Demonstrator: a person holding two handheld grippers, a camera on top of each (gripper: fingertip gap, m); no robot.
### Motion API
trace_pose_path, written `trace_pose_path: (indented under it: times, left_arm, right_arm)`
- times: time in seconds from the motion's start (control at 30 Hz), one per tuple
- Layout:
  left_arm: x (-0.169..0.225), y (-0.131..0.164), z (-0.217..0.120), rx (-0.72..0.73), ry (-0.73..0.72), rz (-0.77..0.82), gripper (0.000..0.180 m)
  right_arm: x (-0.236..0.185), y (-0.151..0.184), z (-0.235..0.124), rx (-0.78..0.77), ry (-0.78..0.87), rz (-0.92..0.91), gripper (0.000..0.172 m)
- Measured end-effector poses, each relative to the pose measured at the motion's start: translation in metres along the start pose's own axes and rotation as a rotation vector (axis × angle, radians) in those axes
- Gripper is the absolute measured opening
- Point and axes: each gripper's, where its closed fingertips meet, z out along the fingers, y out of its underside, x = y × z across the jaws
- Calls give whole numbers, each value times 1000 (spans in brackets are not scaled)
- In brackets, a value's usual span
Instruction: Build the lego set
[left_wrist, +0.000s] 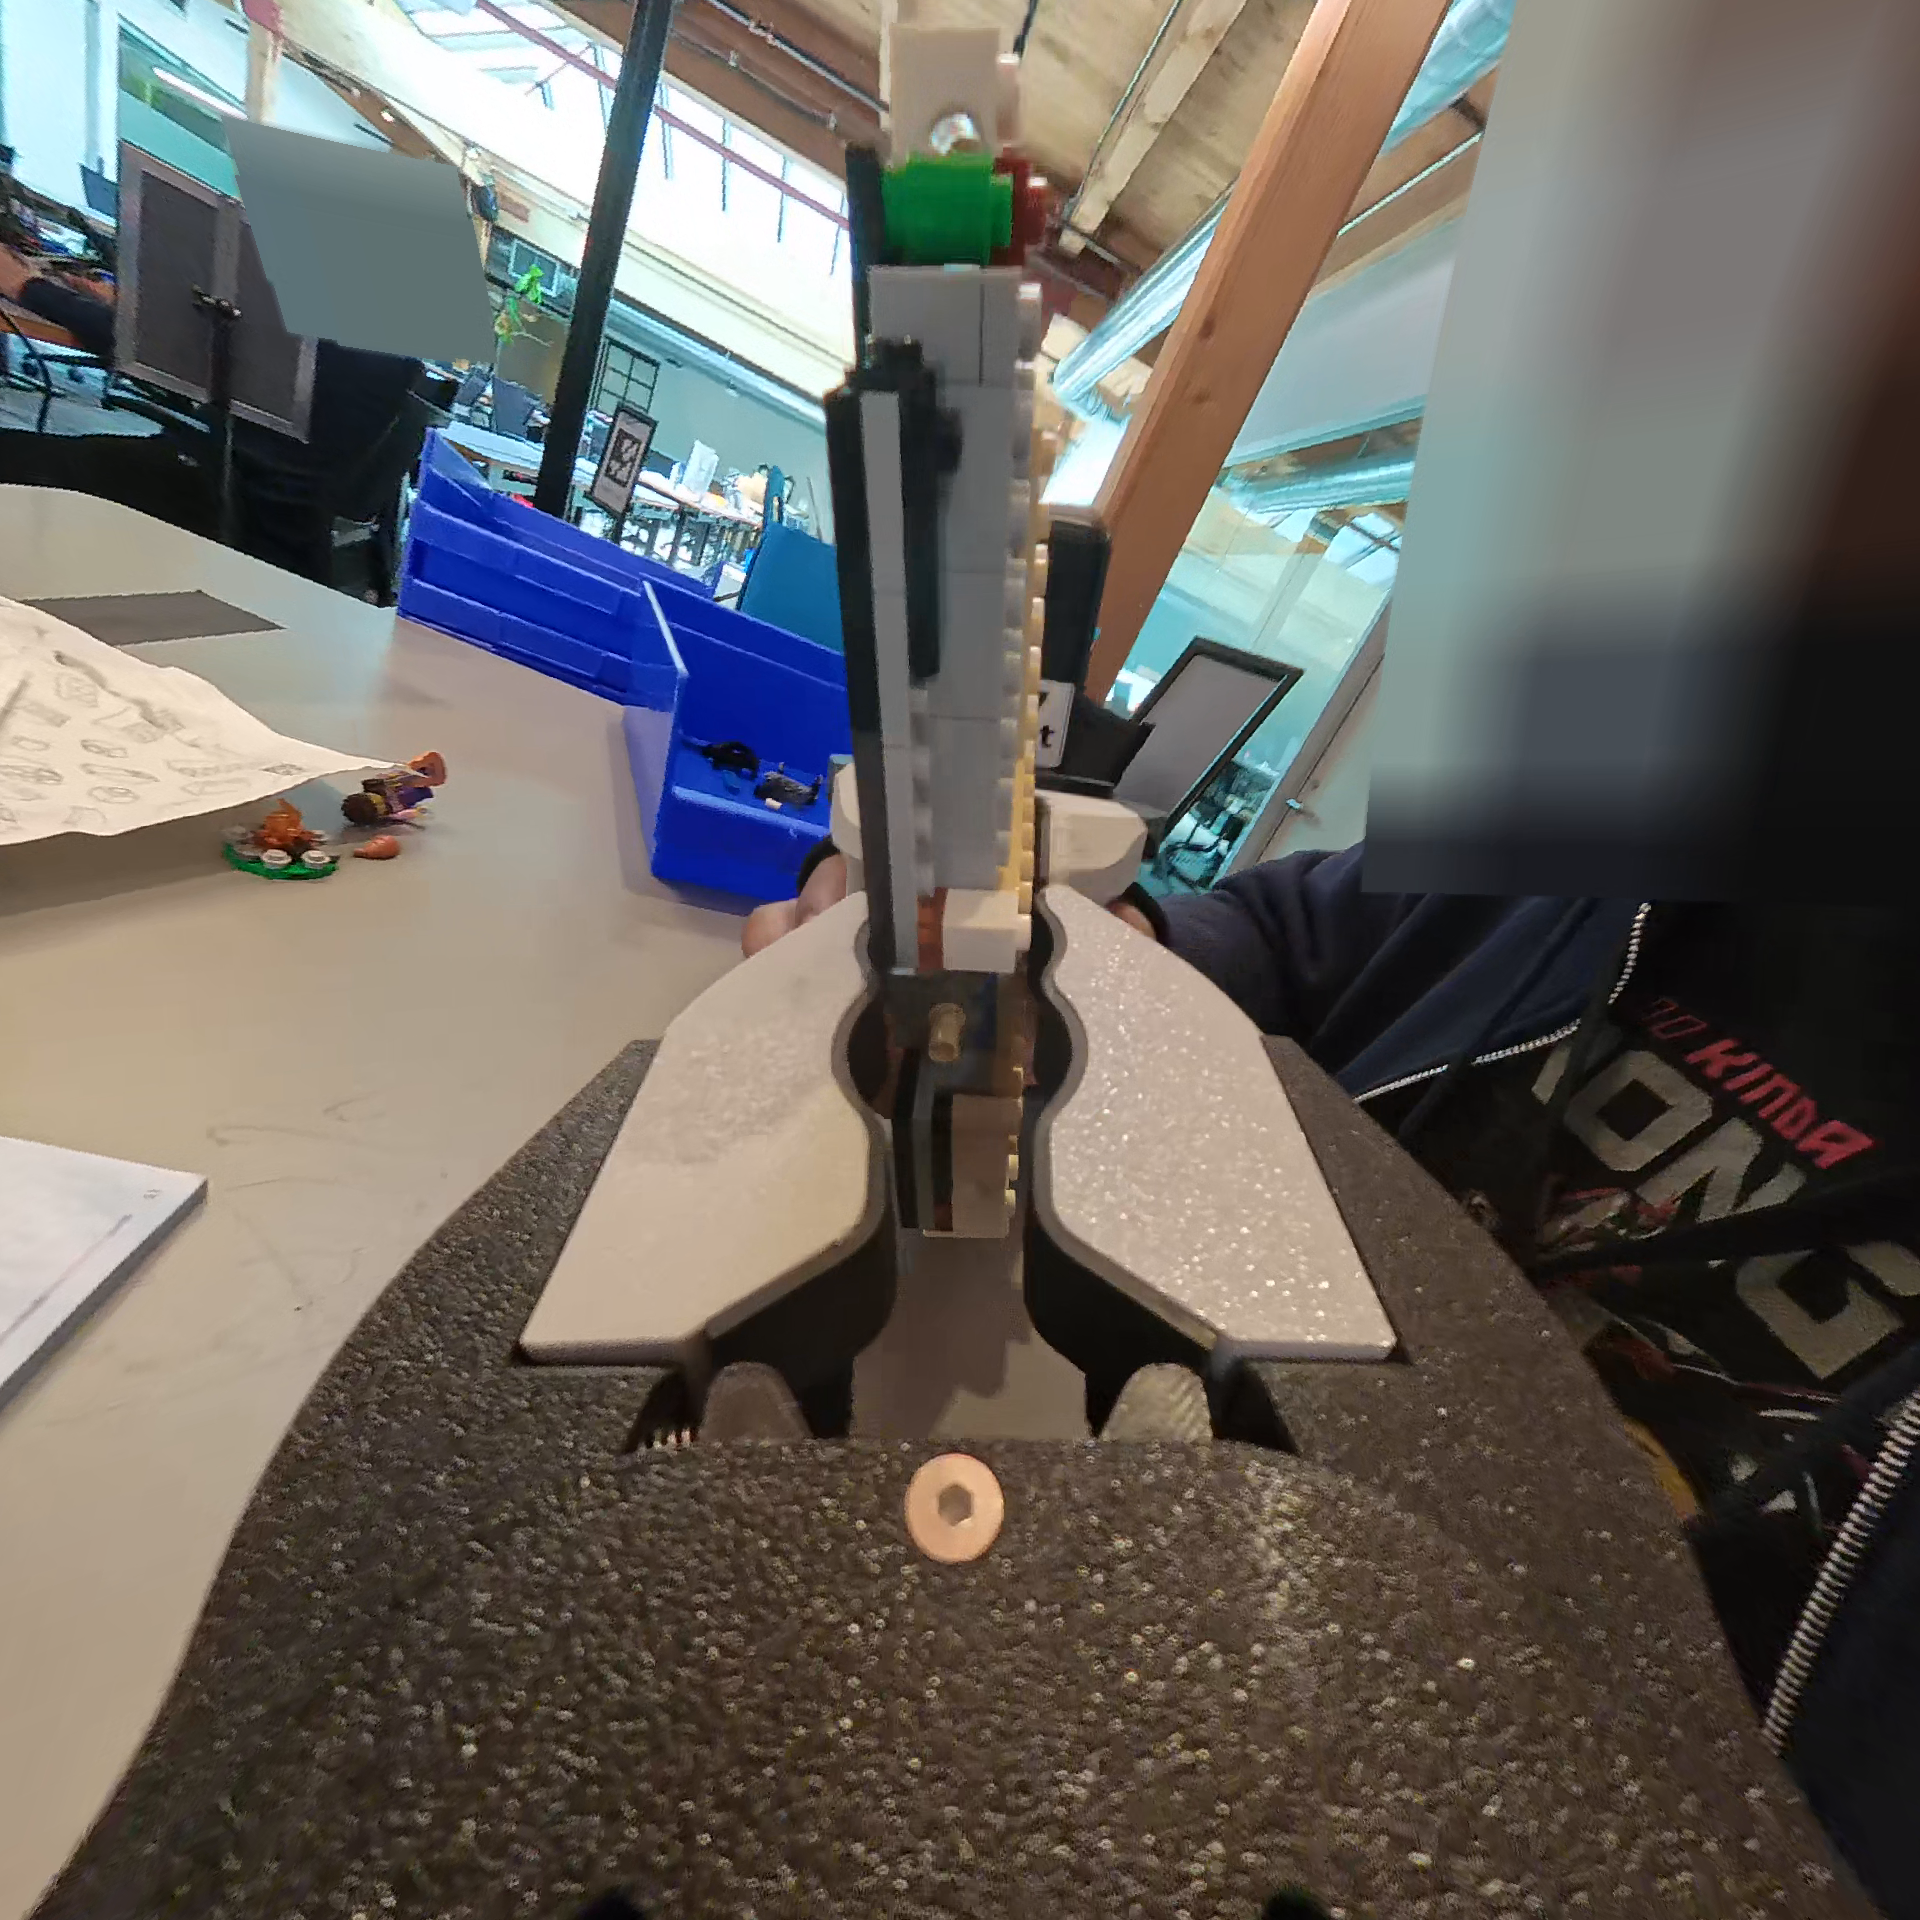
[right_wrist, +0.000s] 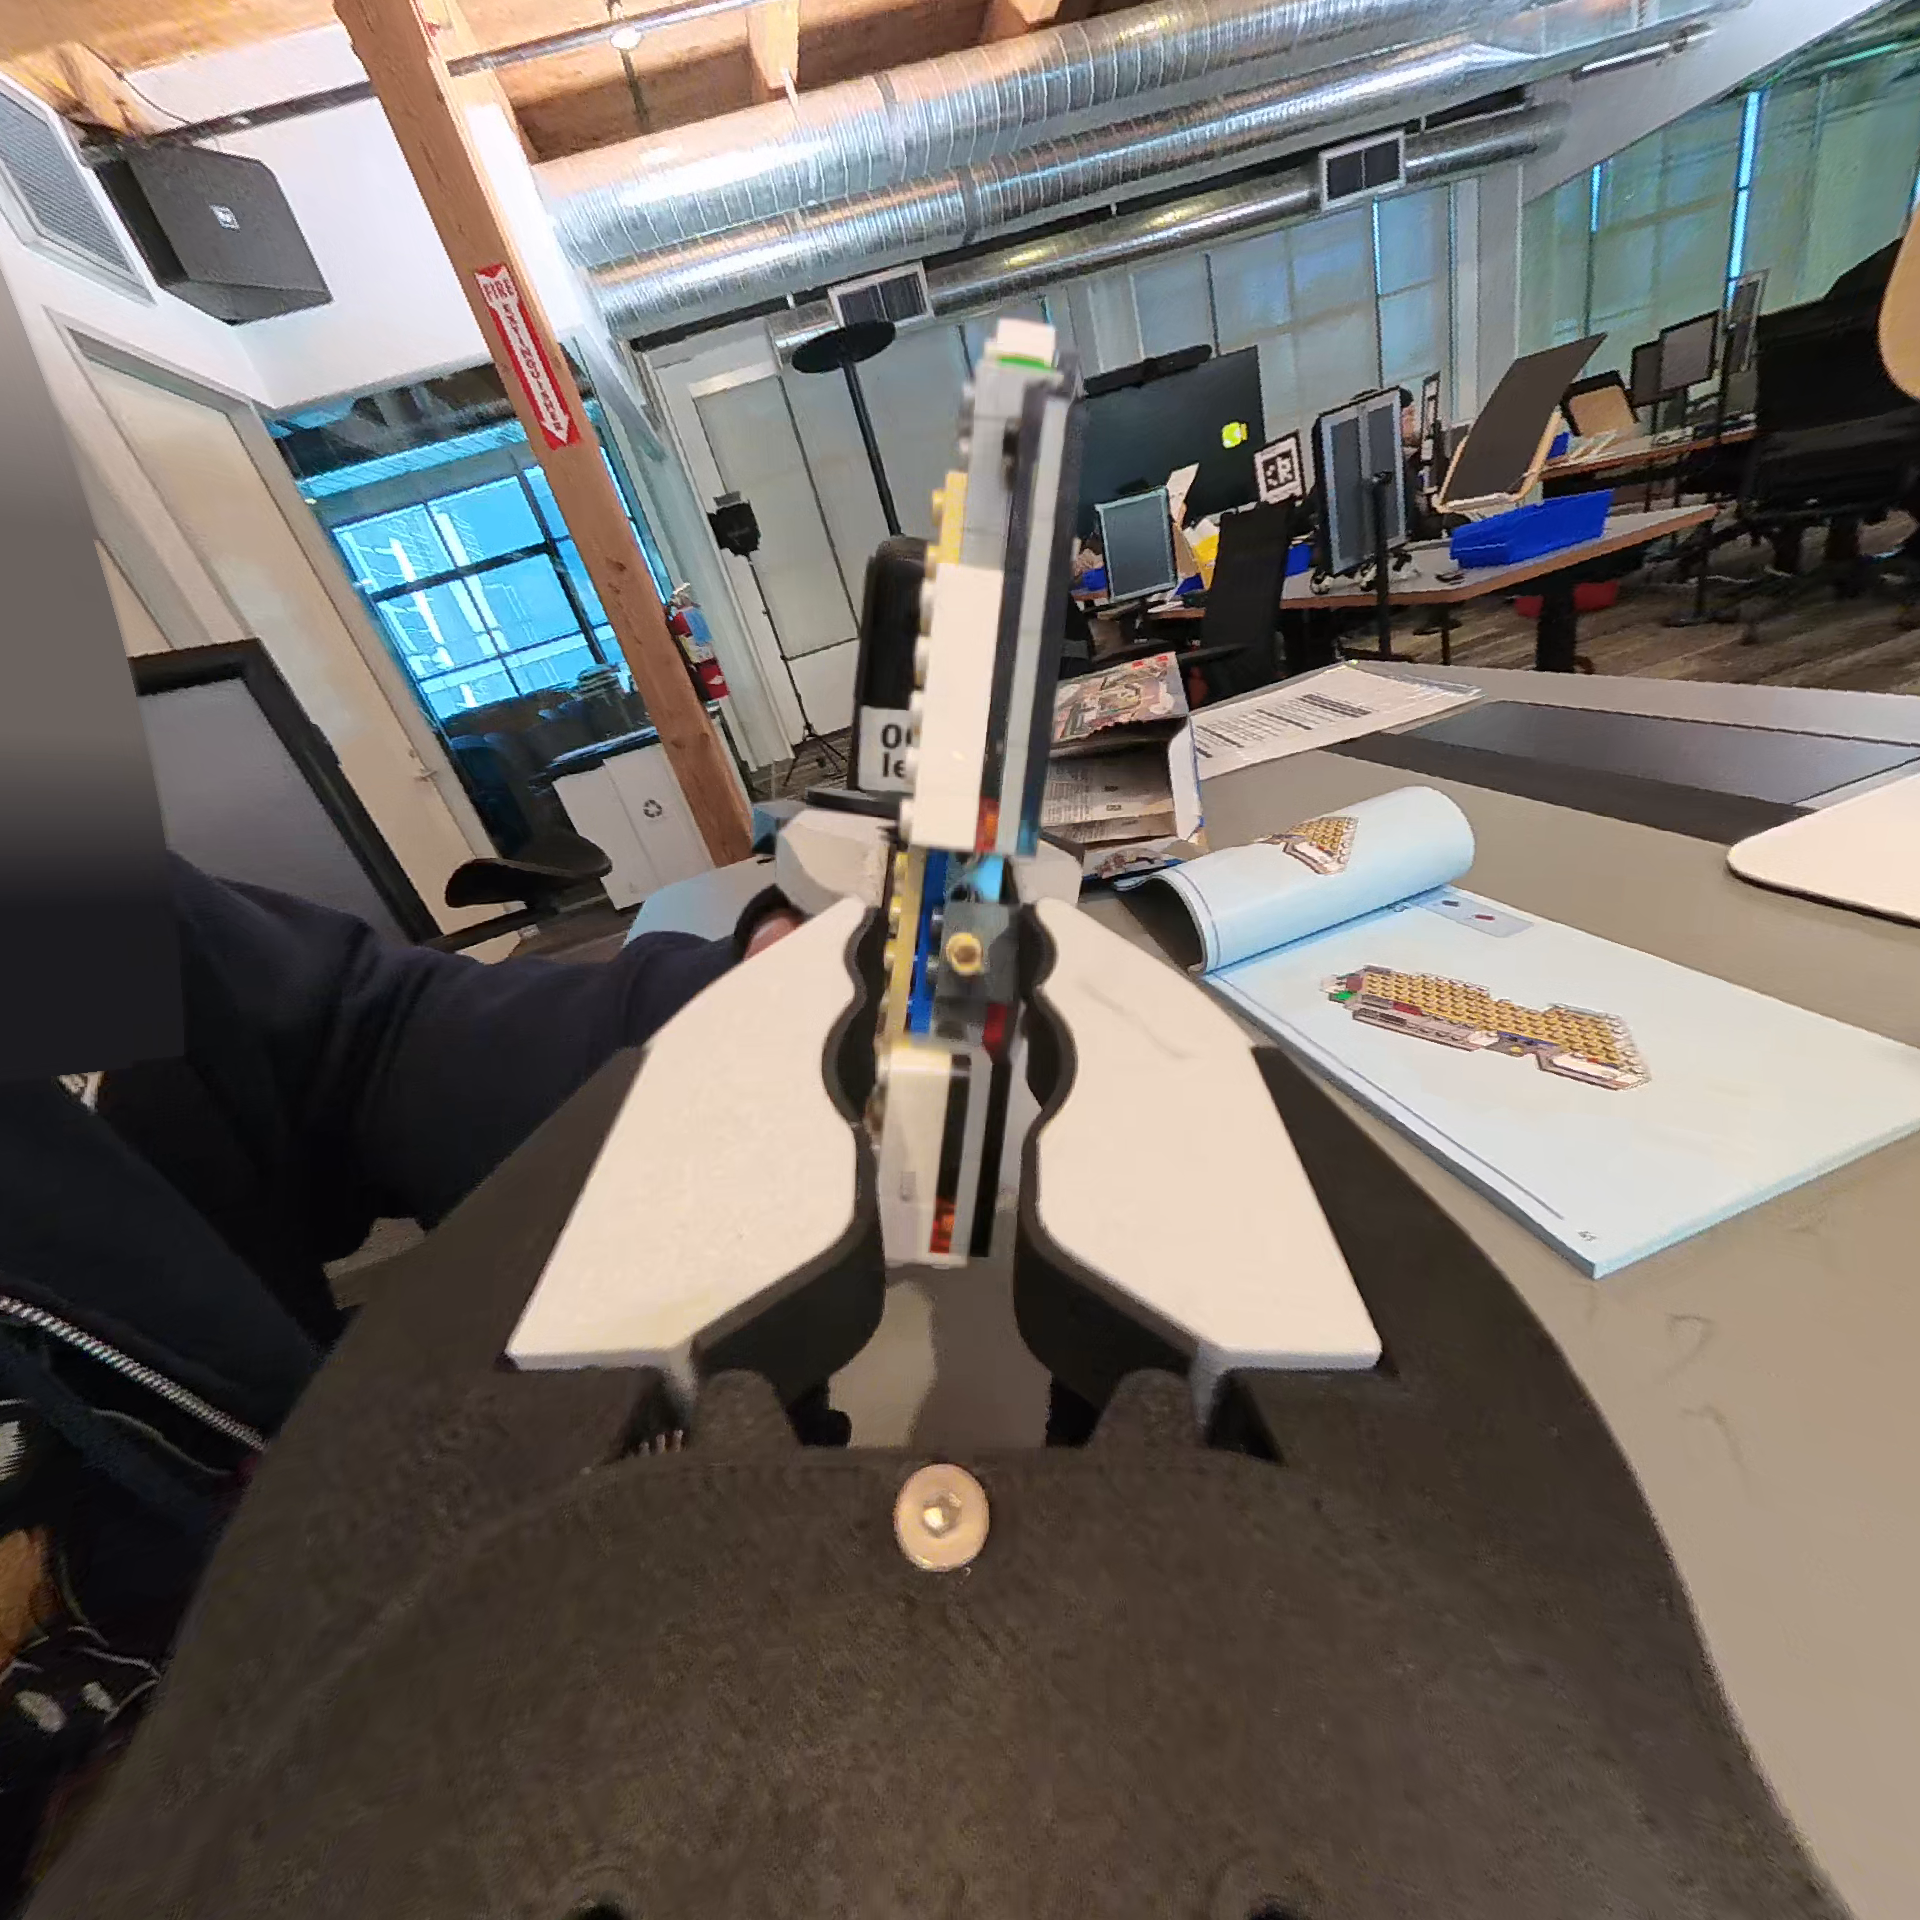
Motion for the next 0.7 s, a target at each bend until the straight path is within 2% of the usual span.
trace_pose_path:
  times: [0.13, 0.7]
  left_arm:
    - [1, 3, 1, -26, -16, 51, 24]
    - [2, 0, -1, 15, 7, 40, 24]
  right_arm:
    - [-1, -2, -2, -16, -2, -23, 24]
    - [-1, 5, -2, -99, 24, -60, 26]
